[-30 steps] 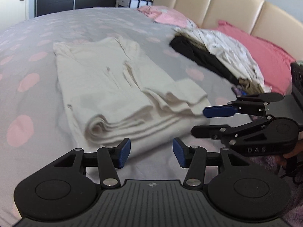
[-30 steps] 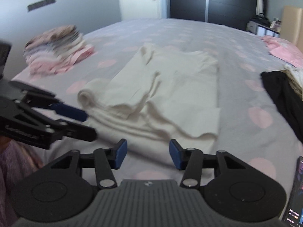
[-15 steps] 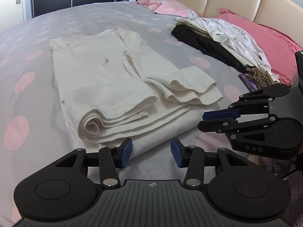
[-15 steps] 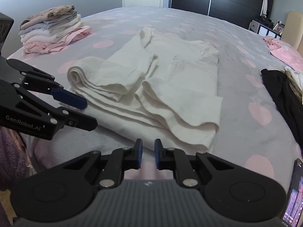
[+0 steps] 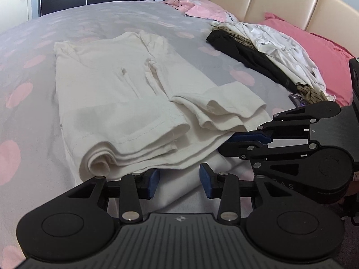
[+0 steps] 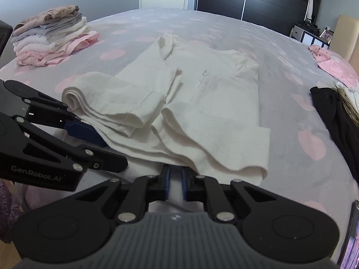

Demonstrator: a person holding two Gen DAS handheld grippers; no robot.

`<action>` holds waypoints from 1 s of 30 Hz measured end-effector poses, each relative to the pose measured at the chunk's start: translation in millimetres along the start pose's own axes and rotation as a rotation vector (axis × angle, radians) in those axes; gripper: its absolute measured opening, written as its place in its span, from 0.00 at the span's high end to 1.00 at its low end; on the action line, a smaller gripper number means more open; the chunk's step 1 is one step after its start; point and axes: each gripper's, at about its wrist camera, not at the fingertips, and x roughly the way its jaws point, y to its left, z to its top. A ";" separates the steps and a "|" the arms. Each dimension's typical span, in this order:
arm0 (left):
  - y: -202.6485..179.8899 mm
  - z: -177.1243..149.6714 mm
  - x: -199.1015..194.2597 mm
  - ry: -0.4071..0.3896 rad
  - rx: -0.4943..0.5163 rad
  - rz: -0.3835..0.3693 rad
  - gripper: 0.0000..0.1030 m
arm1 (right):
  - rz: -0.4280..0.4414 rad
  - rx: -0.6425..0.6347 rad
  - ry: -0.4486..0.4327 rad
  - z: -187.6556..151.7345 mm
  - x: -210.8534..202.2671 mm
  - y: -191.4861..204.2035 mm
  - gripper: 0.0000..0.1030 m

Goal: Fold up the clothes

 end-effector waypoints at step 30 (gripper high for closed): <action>26.3 84.1 5.2 -0.283 -0.112 0.189 0.58 | -0.206 0.098 -0.217 69.6 -0.5 -38.2 0.75</action>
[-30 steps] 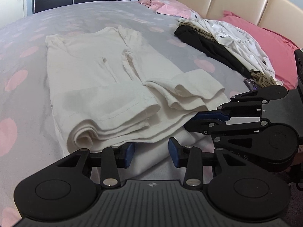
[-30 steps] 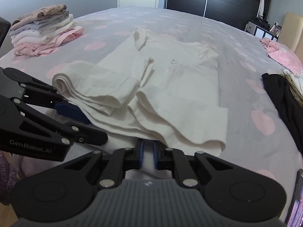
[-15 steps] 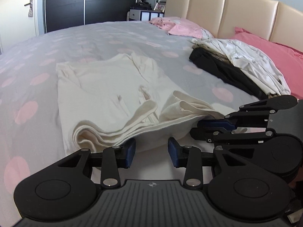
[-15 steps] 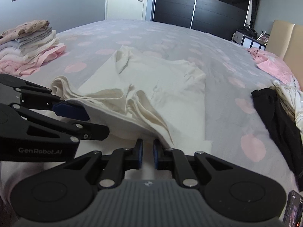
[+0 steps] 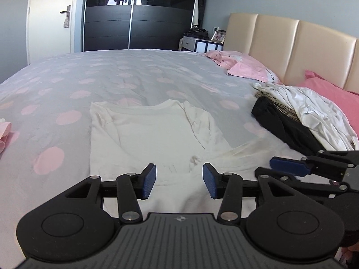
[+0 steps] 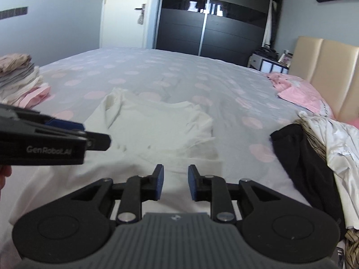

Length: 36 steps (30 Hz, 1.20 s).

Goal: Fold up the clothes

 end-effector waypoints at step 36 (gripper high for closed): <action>45.0 -92.6 -71.6 0.314 0.012 -0.037 0.69 | 0.131 0.193 0.296 -96.2 -37.7 -57.7 0.68</action>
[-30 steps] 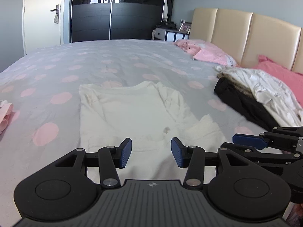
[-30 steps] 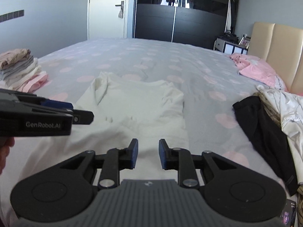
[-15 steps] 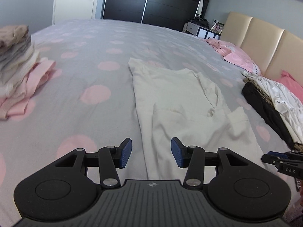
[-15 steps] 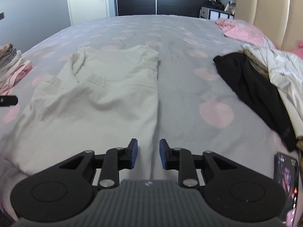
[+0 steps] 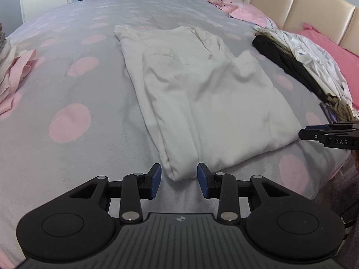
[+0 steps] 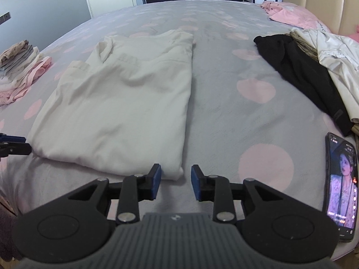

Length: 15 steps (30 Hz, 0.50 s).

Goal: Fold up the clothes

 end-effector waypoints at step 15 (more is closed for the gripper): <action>27.9 -3.6 0.0 0.022 -0.165 -0.039 0.94 | -0.015 -0.036 0.016 0.9 8.1 7.3 0.84</action>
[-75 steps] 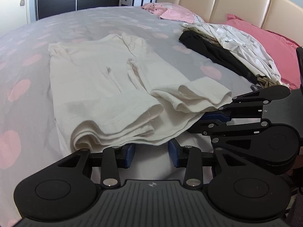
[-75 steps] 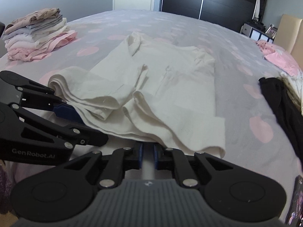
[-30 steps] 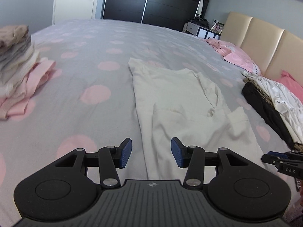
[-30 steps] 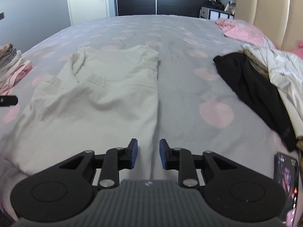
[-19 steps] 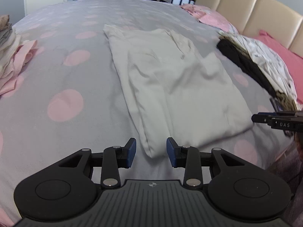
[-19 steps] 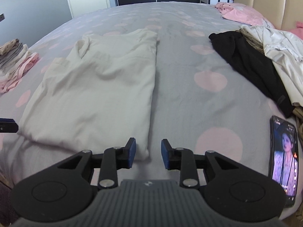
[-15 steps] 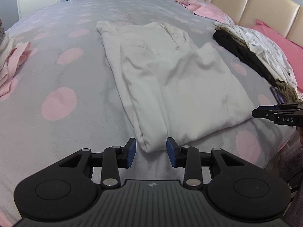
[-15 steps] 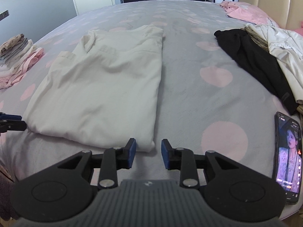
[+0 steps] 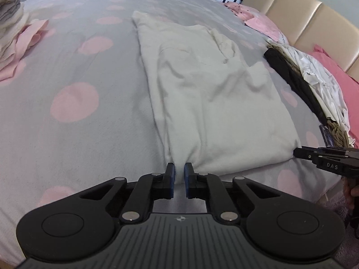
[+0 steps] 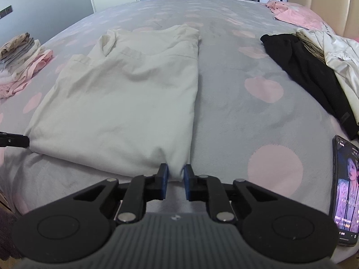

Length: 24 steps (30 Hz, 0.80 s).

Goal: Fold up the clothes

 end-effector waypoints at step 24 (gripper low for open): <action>-44.8 -7.6 7.6 0.004 0.379 0.101 0.89 | 0.029 0.003 0.038 4.9 0.5 -3.3 0.83</action>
